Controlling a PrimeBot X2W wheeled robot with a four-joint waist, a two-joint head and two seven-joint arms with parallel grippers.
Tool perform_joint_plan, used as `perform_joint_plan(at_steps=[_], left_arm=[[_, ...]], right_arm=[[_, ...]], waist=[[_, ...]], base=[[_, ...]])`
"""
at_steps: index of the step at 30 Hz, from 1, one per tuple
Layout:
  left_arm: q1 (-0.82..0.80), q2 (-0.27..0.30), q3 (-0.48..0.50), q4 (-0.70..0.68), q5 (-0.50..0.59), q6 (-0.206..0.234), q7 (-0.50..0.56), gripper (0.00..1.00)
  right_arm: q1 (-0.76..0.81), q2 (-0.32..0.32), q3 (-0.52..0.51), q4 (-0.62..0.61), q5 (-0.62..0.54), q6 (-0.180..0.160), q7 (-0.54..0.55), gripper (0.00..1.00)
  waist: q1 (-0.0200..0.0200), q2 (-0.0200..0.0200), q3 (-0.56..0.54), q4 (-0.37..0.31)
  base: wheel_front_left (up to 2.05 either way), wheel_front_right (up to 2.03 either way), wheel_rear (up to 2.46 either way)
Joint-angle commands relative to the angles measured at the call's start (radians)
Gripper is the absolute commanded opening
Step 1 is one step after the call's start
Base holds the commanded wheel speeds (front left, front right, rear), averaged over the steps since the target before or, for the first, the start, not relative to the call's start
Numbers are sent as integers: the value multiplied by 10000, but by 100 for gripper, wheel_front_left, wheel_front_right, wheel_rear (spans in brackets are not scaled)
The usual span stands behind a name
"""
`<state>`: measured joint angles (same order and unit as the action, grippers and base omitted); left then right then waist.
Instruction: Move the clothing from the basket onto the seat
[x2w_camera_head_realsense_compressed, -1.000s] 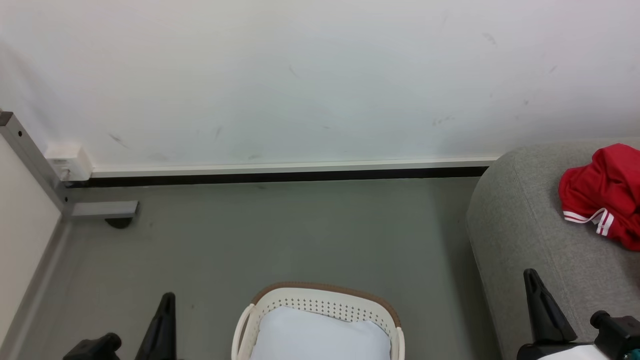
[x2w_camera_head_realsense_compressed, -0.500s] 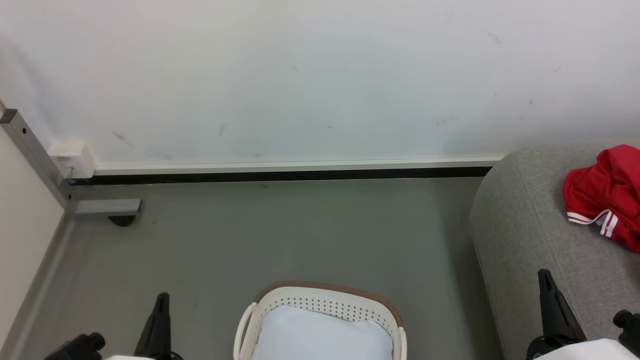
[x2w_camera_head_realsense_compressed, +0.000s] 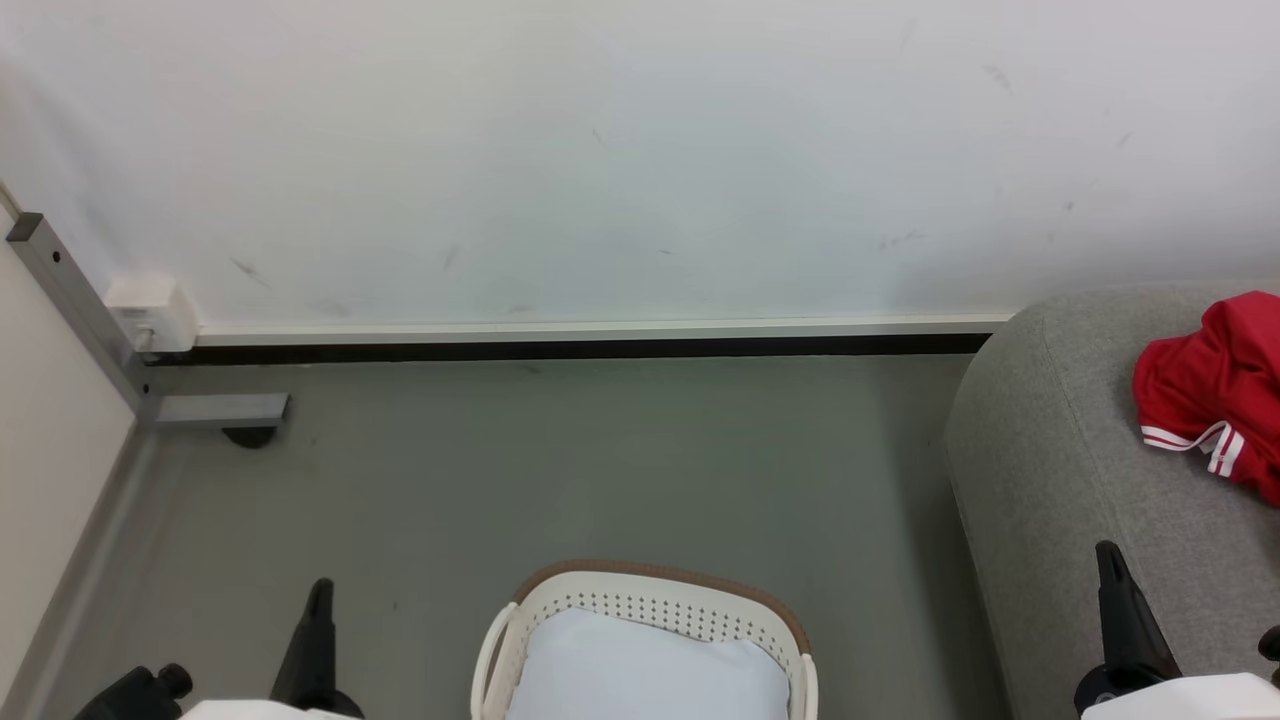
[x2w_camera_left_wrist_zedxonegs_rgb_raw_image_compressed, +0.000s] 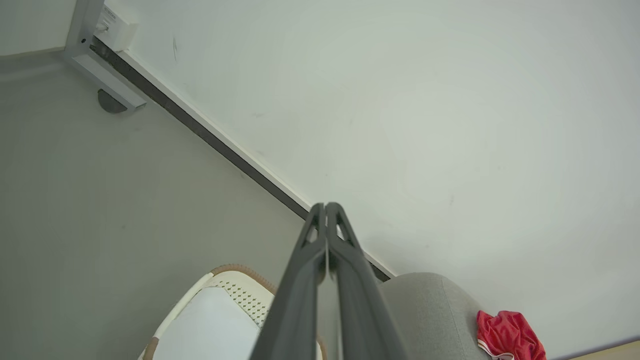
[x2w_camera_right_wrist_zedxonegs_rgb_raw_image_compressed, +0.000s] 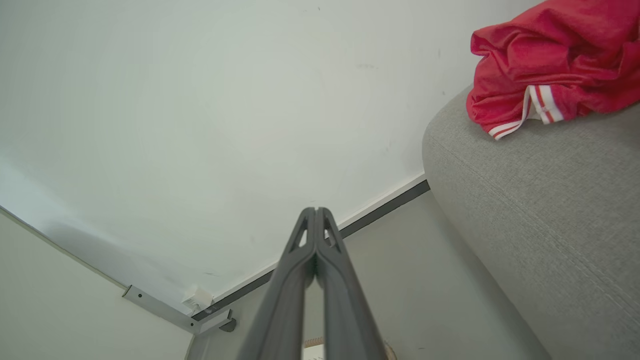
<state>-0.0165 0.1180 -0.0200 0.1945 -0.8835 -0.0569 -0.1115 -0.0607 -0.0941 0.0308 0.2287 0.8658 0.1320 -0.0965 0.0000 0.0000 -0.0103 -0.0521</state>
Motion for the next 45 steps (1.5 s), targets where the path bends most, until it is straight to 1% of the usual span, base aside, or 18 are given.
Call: perform_joint_plan(at_steps=[1,22,45], left_arm=[[-268,34,108,-66,-332,-70,91,0],[-499,-193,509,105,-2538,-287,774,0],[-701,-391,867,276,-4464,-490,1394,0]], right_arm=[[-299,-12,-93,-74,327,-7,62,0],[-366,123,-522,-3,2583,-10,705,0],[-463,233,-905,60,4575,-14,1276,0]], waist=[[0,0,2,9],[0,0,33,130],[0,0,67,262]], base=[[0,0,0],[0,0,0],[0,0,0]])
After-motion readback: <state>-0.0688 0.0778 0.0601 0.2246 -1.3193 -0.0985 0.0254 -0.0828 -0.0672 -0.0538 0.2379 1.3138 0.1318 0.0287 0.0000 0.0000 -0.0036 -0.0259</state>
